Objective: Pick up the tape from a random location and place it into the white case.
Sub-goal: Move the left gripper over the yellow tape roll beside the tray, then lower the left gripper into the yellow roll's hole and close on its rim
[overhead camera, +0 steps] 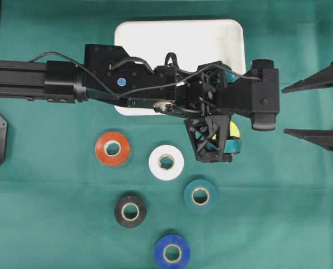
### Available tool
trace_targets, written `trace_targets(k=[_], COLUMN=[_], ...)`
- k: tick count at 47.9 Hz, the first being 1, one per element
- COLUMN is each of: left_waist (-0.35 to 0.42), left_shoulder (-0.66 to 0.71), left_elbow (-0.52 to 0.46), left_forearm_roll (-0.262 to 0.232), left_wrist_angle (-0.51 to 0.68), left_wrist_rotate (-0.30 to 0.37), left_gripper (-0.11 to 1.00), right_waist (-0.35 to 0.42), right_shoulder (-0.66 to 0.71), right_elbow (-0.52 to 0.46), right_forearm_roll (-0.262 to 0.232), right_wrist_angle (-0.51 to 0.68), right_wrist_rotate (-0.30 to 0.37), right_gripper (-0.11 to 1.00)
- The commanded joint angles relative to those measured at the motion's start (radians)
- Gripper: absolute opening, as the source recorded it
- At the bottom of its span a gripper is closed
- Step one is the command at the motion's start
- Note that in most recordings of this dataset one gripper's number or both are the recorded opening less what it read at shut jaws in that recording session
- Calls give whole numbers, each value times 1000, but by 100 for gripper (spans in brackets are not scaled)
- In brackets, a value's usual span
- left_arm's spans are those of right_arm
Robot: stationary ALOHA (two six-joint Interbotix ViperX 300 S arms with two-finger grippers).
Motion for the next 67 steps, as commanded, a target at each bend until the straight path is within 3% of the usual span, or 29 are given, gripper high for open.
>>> trace_targets(k=[1,25,49,67], left_waist=[-2,-2,-15,-26], left_shoulder=[-23,-20,2,94], left_elbow=[-23,-5,138,153], left_forearm_roll=[2,3,3,2], left_wrist_angle=[-11,-41,-219,-282], left_wrist_rotate=[0,-2,-6,-8], left_gripper=[99,99,99,99], right_waist=[-2,-2,-2,-2], right_shoulder=[6,6,6,8], right_elbow=[-29,-29,-29,-29], right_forearm_roll=[-2,-2,-2,-2], right_wrist_angle=[-2,-2,-2,-2], right_wrist_rotate=[2,2,2,2], right_gripper=[91,91,91,91])
